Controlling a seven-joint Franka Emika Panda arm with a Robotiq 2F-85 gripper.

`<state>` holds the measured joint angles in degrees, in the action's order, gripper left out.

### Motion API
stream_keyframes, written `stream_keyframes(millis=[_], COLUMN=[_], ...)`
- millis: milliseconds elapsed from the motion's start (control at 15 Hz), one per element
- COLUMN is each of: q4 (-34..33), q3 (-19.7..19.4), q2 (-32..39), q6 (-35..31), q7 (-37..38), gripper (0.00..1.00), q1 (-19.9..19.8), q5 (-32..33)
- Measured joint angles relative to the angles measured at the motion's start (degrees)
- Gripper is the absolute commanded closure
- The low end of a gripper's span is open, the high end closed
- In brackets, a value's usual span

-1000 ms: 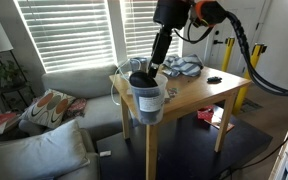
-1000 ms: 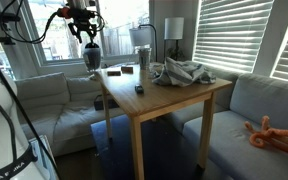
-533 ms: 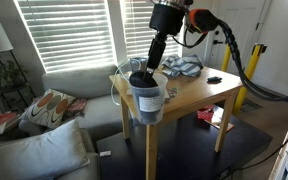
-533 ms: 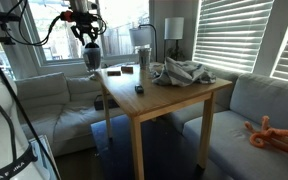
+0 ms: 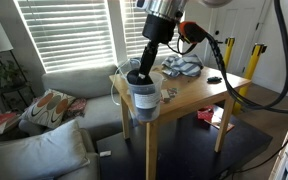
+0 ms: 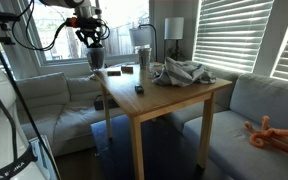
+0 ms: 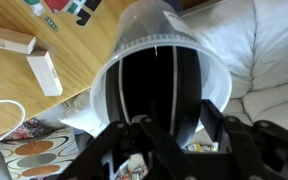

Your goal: Pick up the black glasses case from the container and put it on the table

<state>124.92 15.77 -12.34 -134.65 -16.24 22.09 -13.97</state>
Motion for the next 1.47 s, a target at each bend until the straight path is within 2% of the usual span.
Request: stream_keyframes(millis=[200,267,800,1467], q4=[0.2,0.3,1.0,0.7], q3=[-0.1,-0.2,-0.6,-2.2], q2=[0.5,0.5,-1.6,-9.4], q6=[-0.1,-0.1,-0.1,1.5], q7=[0.0,0.0,0.1,0.2], gripper=[0.97,1.0,0.97,0.97], q1=[-0.2,-0.4,-1.5,-1.7], q5=[0.0,0.1,2.7,4.5])
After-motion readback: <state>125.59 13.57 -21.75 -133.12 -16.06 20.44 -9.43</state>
